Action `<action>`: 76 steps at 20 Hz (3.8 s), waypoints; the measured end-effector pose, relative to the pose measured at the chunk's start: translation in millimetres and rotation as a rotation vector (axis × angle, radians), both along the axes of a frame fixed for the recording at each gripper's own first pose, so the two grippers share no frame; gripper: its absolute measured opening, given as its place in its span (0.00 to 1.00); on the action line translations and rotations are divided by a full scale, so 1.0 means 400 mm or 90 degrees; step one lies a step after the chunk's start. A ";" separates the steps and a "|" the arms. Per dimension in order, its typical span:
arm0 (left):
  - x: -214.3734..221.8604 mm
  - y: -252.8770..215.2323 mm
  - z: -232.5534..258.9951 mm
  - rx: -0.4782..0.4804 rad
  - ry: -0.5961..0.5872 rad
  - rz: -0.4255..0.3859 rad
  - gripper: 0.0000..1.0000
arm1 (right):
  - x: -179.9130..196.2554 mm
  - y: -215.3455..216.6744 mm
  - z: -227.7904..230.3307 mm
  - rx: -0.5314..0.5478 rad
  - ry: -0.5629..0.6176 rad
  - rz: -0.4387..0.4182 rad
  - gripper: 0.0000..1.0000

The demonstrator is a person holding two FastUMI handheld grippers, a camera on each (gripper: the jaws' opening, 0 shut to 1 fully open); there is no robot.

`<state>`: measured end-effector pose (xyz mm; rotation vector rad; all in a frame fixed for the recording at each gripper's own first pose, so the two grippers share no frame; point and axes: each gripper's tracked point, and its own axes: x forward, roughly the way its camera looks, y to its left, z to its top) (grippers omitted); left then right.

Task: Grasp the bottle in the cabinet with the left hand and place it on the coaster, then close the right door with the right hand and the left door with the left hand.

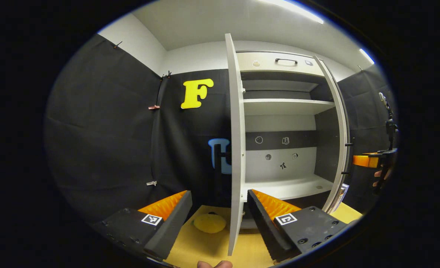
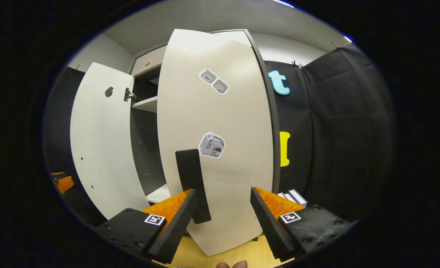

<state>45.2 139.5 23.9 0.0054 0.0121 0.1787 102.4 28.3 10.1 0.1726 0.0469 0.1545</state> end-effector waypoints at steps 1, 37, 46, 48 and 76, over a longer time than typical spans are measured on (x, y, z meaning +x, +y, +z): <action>0.000 0.005 -0.002 0.001 0.001 0.006 0.95 | 0.009 0.010 -0.002 0.002 0.000 0.003 0.96; 0.175 0.084 -0.064 -0.005 0.016 0.010 0.92 | -0.115 -0.158 -0.002 -0.022 0.000 -0.087 0.98; 0.221 -0.145 -0.067 -0.002 0.017 -0.095 0.93 | -0.131 -0.231 -0.013 -0.016 0.008 -0.103 0.98; 0.249 -0.188 -0.094 -0.004 0.033 -0.113 0.92 | -0.133 -0.244 -0.012 -0.007 0.010 -0.105 0.98; 0.442 -0.464 -0.107 -0.049 0.036 -0.169 0.95 | -0.082 -0.290 -0.040 -0.006 0.023 -0.095 0.98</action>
